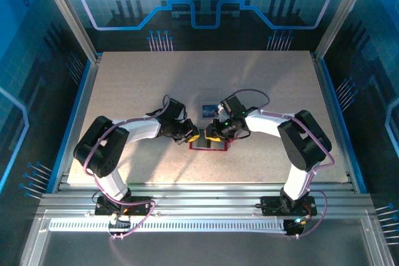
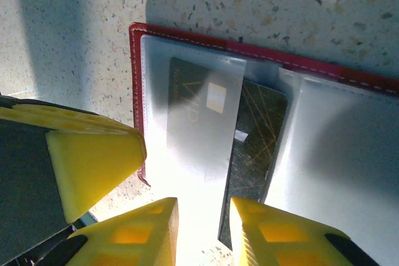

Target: Take the credit cards out of the card holder

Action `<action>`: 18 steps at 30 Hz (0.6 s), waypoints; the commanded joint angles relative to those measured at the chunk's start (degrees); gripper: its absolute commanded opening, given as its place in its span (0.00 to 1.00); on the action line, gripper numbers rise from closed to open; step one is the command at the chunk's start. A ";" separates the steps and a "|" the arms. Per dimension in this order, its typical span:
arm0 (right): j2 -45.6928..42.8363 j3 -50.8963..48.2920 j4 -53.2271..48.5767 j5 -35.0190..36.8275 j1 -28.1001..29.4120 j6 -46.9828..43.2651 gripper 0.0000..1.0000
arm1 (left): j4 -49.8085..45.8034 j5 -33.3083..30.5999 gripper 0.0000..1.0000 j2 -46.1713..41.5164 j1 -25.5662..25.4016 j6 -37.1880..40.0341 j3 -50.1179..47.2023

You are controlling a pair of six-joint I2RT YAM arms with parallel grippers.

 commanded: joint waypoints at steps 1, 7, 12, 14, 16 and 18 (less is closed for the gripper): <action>-1.56 -1.05 0.03 -0.82 -0.59 0.23 0.30 | -4.07 -0.96 0.14 -1.03 -0.99 2.49 2.63; -0.95 -3.23 4.36 -4.25 -1.74 2.34 0.29 | -5.89 -1.05 0.13 -0.09 -1.15 3.24 3.25; -0.53 -4.63 6.43 -4.86 -2.38 2.92 0.29 | -6.99 -1.77 0.12 0.80 -1.09 4.08 3.11; -0.32 -5.04 7.01 -5.24 -2.61 3.09 0.28 | -7.31 -1.69 0.12 1.37 -1.15 4.18 3.19; -0.03 -5.27 7.39 -5.42 -2.80 3.12 0.28 | -7.32 -1.47 0.12 1.85 -1.13 4.20 3.27; 0.40 -5.44 7.62 -5.65 -3.05 3.08 0.28 | -7.61 -1.60 0.12 2.13 -1.09 4.33 3.33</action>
